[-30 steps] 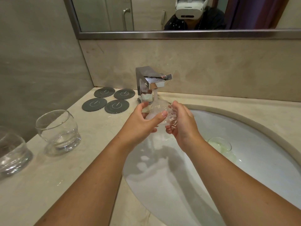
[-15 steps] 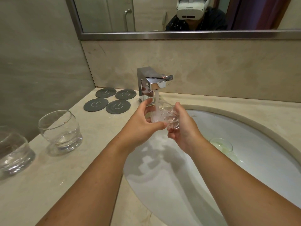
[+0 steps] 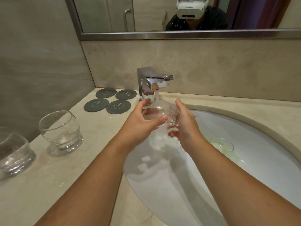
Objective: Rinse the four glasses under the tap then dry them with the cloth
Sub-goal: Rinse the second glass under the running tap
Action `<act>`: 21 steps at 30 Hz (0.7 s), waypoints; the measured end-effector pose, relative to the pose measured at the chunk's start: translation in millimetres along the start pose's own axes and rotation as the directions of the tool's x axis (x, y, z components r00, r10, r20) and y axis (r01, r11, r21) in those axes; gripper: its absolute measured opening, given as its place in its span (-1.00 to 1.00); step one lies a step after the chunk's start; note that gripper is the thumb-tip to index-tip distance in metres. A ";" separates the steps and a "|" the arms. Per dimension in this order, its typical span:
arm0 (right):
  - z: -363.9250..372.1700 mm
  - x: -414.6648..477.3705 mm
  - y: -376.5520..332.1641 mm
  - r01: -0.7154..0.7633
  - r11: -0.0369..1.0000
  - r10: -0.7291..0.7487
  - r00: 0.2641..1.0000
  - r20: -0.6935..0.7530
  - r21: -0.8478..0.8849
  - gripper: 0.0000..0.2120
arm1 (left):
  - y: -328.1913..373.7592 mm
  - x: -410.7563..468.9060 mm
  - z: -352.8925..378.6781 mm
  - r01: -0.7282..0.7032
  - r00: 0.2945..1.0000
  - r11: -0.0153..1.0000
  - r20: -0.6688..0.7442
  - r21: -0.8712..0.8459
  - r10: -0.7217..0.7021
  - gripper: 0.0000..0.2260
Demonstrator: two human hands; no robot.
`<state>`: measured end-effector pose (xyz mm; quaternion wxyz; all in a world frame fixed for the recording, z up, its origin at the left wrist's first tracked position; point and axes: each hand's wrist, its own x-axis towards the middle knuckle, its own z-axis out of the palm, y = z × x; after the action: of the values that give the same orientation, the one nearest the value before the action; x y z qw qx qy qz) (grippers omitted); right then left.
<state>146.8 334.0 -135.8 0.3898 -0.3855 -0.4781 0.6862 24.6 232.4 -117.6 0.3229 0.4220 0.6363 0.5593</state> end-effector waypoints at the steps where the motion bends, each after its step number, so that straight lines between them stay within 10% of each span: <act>1: -0.7 0.6 0.9 -0.030 1.000 0.030 1.000 0.003 0.006 -0.51 | -0.5 -0.2 -0.3 -0.018 1.000 0.999 0.003 0.033 0.018 -0.18; 9: -0.1 -1.9 -1.9 -0.045 0.996 0.049 0.997 -0.053 0.080 -0.56 | -1.4 0.3 -1.5 -0.027 0.998 0.989 0.063 0.146 0.018 0.08; 21: 1.2 -5.1 -1.6 0.050 0.998 -0.049 0.998 -0.044 0.028 -0.68 | 0.8 -0.6 1.8 -0.010 1.000 0.995 0.009 0.099 0.009 -0.10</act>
<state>148.0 329.4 -133.2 0.4226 -0.3827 -0.4688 0.6746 26.6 232.7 -117.2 0.3016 0.4432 0.6598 0.5266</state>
